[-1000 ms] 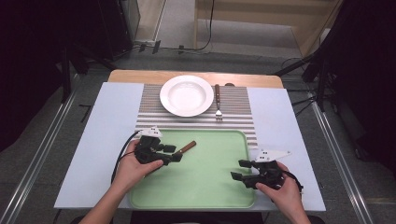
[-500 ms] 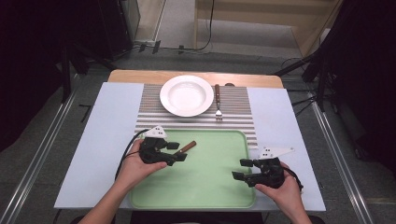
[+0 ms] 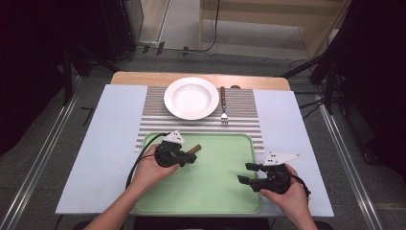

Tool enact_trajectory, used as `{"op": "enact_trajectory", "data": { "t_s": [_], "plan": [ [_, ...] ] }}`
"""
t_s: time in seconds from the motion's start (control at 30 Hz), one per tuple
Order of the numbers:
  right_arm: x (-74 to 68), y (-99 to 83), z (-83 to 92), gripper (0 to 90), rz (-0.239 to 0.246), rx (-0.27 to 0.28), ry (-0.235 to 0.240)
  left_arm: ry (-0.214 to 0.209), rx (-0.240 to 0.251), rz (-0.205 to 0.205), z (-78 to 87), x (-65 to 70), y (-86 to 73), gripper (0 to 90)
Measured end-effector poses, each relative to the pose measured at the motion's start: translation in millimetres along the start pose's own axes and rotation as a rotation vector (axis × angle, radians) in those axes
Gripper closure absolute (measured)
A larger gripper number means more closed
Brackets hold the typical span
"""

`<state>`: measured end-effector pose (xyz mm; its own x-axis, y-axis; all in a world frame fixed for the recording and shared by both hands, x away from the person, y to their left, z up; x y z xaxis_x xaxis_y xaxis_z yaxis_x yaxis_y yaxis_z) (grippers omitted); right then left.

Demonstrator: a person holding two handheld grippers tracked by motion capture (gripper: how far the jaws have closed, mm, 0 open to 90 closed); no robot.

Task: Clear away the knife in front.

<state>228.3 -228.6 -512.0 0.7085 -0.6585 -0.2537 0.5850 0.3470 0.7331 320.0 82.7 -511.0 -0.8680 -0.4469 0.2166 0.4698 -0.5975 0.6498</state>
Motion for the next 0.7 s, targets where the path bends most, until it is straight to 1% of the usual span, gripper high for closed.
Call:
{"op": "enact_trajectory", "data": {
  "t_s": [0.03,0.07,0.13,0.17,0.2,0.27,0.33,0.4,0.47,0.5,0.53,0.63,0.7],
  "plan": [
    [0.0,0.5,0.6,38.7,0.0,0.006,0.001,-0.001,-0.008,-0.003,-1.7,-1.3,-0.6,89.1],
    [-0.2,0.7,1.0,38.8,0.006,0.009,-0.011,0.002,-0.018,0.002,-2.7,-2.1,-1.1,89.4],
    [-0.9,0.2,1.7,39.2,0.027,0.015,-0.035,-0.028,-0.053,0.017,-5.9,-5.7,-3.5,89.5],
    [-0.8,0.0,2.0,39.3,0.024,0.018,-0.035,-0.023,-0.066,0.016,-6.8,-6.2,-4.6,89.5],
    [-0.7,-0.1,2.3,39.2,0.019,0.023,-0.033,-0.026,-0.072,0.006,-6.8,-7.3,-5.8,89.5],
    [-0.1,-1.1,2.4,39.2,0.009,0.021,-0.037,-0.016,-0.074,0.006,-5.6,-8.5,-6.0,89.5],
    [1.2,-2.1,1.8,39.2,0.01,0.013,-0.041,-0.015,-0.065,0.018,-5.5,-10.0,-6.5,89.5],
    [2.0,-2.9,0.5,39.2,0.001,0.014,-0.043,-0.011,-0.061,0.018,-4.5,-11.5,-7.3,89.5],
    [2.4,-3.6,-0.3,39.1,-0.002,0.015,-0.037,-0.007,-0.053,0.028,-3.6,-12.5,-8.3,89.4],
    [2.1,-4.0,-0.7,39.1,-0.007,0.016,-0.033,-0.007,-0.059,0.029,-2.2,-13.8,-9.2,89.4],
    [1.8,-4.3,-0.9,39.2,-0.008,0.017,-0.033,-0.01,-0.052,0.036,-2.0,-14.4,-9.7,89.4],
    [0.6,-3.9,-0.1,39.2,0.005,0.031,-0.051,-0.006,-0.051,0.055,-0.2,-17.0,-10.3,89.4],
    [0.6,-3.2,0.0,39.2,0.007,0.042,-0.047,-0.009,-0.05,0.063,0.8,-18.6,-10.8,89.4]
  ]
}}
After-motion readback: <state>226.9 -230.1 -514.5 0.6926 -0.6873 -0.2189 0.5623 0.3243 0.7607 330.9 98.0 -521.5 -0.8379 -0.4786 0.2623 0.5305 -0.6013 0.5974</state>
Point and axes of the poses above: each handheld gripper's, and its own axes: z roughly backward along the jaws, y roughly out of its top, x roughly to its right, the point moved 2 cm from there along -z, roughly forward along the jaws, and after that the axes turned 2 degrees about -x, right-handed, at the moved point
